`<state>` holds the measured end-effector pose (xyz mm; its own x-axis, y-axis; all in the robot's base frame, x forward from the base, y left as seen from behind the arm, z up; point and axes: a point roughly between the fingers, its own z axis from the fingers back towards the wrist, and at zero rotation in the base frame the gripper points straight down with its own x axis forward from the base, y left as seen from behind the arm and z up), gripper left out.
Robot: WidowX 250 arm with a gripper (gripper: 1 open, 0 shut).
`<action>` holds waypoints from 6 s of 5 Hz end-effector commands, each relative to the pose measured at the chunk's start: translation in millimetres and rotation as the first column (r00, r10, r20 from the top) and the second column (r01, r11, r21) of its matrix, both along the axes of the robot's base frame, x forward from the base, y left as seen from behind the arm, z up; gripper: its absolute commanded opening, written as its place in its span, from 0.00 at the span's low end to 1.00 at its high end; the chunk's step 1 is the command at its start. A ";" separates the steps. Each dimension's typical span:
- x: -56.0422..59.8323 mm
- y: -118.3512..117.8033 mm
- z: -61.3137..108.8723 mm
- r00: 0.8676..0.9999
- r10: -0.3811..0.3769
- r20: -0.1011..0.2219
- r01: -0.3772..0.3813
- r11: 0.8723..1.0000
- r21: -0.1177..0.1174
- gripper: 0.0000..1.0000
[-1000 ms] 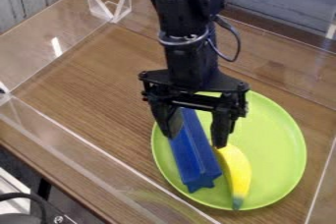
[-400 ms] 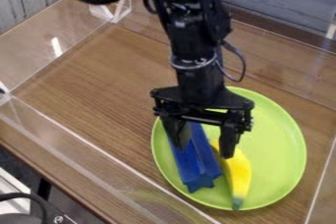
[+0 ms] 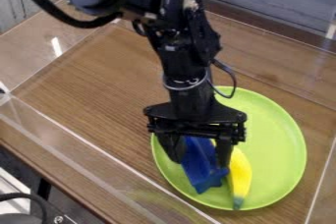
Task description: Remove the blue object from inside the green plate and put it on the table
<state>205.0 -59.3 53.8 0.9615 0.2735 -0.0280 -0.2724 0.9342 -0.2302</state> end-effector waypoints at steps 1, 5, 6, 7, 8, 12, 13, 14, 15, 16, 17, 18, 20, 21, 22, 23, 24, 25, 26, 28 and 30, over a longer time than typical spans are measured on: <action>-6.3 -2.1 -10.1 0.999 -0.050 0.003 0.050 0.999 0.001 1.00; 0.3 4.6 -13.8 0.994 -0.110 0.001 0.110 0.994 -0.003 1.00; 0.6 -4.9 -26.4 0.979 -0.204 -0.001 0.204 0.979 -0.004 1.00; 0.3 -14.1 -39.4 0.955 -0.296 -0.004 0.296 0.955 -0.005 1.00; -2.6 -22.0 -39.3 0.958 -0.288 -0.006 0.288 0.958 -0.006 1.00; -8.9 -33.6 -37.6 0.976 -0.217 -0.008 0.217 0.976 -0.007 0.00; -9.9 -32.3 -37.7 0.975 -0.221 -0.008 0.221 0.975 -0.007 0.00; -11.1 -31.0 -37.5 0.974 -0.225 -0.009 0.225 0.974 -0.007 0.00; -11.5 -18.8 -37.6 0.977 -0.214 -0.009 0.214 0.977 -0.007 0.00; -16.8 -17.8 -31.3 0.972 -0.233 -0.016 0.233 0.972 -0.002 0.00; -21.6 -16.7 -25.3 0.967 -0.252 -0.019 0.252 0.968 0.004 0.00; -25.3 -16.1 -30.5 0.963 -0.269 -0.018 0.269 0.963 0.006 0.00; -28.4 -13.0 -35.9 0.942 -0.334 -0.015 0.334 0.942 0.008 0.00; -27.8 -10.5 -37.3 0.924 -0.381 -0.014 0.381 0.924 0.009 0.00; -27.1 -3.8 -38.0 0.915 -0.404 -0.012 0.404 0.915 0.010 0.00; -26.4 3.2 -38.4 0.905 -0.426 -0.011 0.426 0.904 0.013 0.00; -26.9 11.4 -26.9 0.893 -0.450 -0.009 0.450 0.893 0.016 0.00; -27.1 19.8 -14.8 0.881 -0.473 -0.009 0.473 0.881 0.020 0.00; -24.4 26.4 -3.4 0.869 -0.496 -0.008 0.496 0.868 0.022 0.00; -20.6 15.2 -11.0 0.904 -0.428 -0.007 0.428 0.903 0.026 0.00; -26.7 23.0 -14.7 0.952 -0.305 -0.004 0.305 0.952 0.026 0.00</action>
